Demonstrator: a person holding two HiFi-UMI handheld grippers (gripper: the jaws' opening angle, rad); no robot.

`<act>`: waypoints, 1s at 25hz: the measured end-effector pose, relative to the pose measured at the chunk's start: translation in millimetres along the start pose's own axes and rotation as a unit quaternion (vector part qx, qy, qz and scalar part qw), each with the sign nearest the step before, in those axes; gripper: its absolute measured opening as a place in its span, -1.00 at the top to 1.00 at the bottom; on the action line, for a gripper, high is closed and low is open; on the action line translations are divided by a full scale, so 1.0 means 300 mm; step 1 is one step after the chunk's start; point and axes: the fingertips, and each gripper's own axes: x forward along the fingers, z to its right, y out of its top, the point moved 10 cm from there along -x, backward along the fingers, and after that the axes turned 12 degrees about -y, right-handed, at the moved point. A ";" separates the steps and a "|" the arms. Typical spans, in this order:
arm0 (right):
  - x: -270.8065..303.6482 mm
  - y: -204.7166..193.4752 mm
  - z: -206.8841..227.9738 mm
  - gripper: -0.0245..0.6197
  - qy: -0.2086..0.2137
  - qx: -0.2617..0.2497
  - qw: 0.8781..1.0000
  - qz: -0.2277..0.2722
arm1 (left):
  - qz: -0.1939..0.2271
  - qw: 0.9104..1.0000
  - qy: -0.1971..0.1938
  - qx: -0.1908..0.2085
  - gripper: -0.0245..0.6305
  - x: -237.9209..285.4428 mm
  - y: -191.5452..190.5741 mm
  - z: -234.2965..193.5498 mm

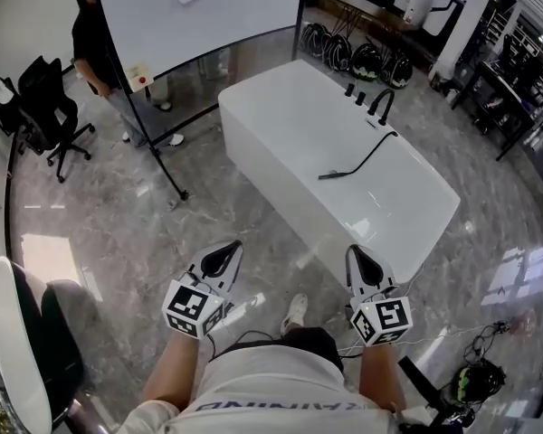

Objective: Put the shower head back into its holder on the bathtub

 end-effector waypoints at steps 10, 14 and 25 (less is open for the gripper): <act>0.338 0.049 0.530 0.89 -0.028 0.020 0.999 0.009 | 0.007 1.000 0.012 0.005 0.87 0.575 0.165 -0.104; 0.451 0.054 0.658 0.89 -0.022 0.026 0.999 0.011 | 0.005 1.000 0.009 0.013 0.87 0.717 0.209 -0.116; 0.643 0.053 0.781 0.89 -0.073 0.042 0.996 0.017 | 0.006 1.000 -0.008 0.002 0.87 0.935 0.240 -0.286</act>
